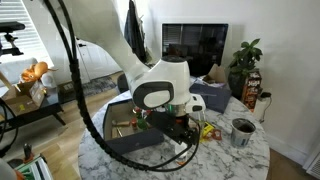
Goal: Move the white bottle from the box to the table
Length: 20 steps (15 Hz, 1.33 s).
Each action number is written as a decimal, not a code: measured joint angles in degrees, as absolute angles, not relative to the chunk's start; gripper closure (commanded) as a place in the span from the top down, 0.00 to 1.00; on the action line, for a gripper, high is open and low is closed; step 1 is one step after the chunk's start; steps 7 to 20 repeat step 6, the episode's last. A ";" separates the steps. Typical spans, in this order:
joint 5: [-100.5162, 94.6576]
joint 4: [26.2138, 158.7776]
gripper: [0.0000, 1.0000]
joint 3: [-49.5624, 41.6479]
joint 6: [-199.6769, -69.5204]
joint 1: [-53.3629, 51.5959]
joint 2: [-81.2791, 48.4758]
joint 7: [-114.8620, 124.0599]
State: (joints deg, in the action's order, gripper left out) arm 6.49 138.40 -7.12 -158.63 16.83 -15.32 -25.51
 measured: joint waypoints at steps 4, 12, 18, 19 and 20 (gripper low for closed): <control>5.10 141.50 0.99 -7.07 -158.42 16.50 -7.81 -25.96; 4.07 144.55 1.00 -7.09 -158.16 16.14 -1.57 -27.20; 4.07 144.55 1.00 -7.09 -158.16 16.14 -1.57 -27.20; 4.07 144.55 1.00 -7.09 -158.16 16.14 -1.57 -27.20; 4.07 144.55 1.00 -7.09 -158.16 16.14 -1.57 -27.20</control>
